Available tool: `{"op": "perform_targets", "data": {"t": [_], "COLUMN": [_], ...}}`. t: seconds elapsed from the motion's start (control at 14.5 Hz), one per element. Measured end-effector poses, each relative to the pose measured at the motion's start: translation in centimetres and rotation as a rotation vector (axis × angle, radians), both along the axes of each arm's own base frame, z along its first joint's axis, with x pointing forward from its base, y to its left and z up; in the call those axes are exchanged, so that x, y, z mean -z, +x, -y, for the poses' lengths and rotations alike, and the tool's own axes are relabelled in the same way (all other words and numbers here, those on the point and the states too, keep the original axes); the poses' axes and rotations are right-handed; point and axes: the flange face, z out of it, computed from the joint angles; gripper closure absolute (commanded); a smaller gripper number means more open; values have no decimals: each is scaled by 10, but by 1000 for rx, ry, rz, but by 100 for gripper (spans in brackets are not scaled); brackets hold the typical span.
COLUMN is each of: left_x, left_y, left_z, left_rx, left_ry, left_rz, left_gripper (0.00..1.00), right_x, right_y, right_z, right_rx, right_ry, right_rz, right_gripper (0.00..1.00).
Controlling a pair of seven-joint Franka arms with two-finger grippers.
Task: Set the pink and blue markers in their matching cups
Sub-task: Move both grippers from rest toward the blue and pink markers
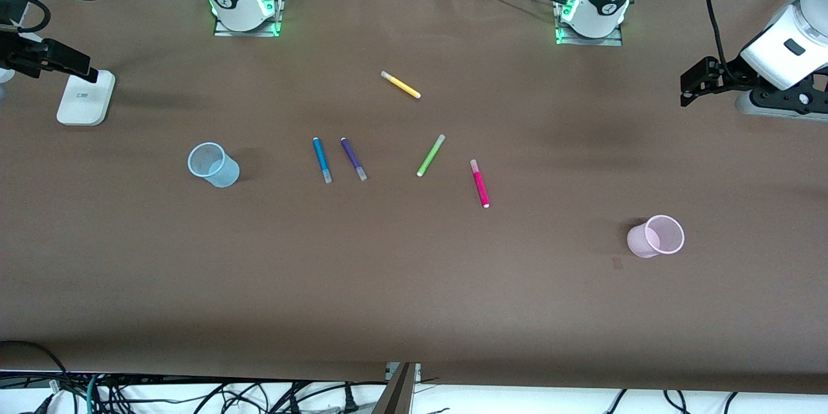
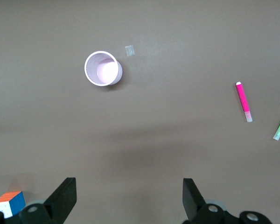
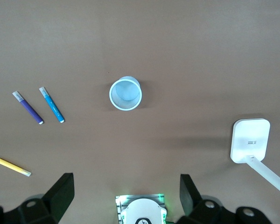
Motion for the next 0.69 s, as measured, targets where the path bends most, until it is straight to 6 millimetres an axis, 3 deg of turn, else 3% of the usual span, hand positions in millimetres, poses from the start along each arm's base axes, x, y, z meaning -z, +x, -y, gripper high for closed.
{"op": "perform_targets", "data": {"t": [0.34,0.69], "left_x": [17,19], "left_y": [7,8], "left_z": [3,3], "left_rx": [4,5], "left_ry": [3,4], "left_rz": [-37,-41], "left_gripper": [0,0], "right_x": [0,0], "right_y": [0,0], "right_z": [0,0], "right_rx": [0,0], "right_ry": [0,0], "right_rz": [0,0], "right_gripper": [0,0]}}
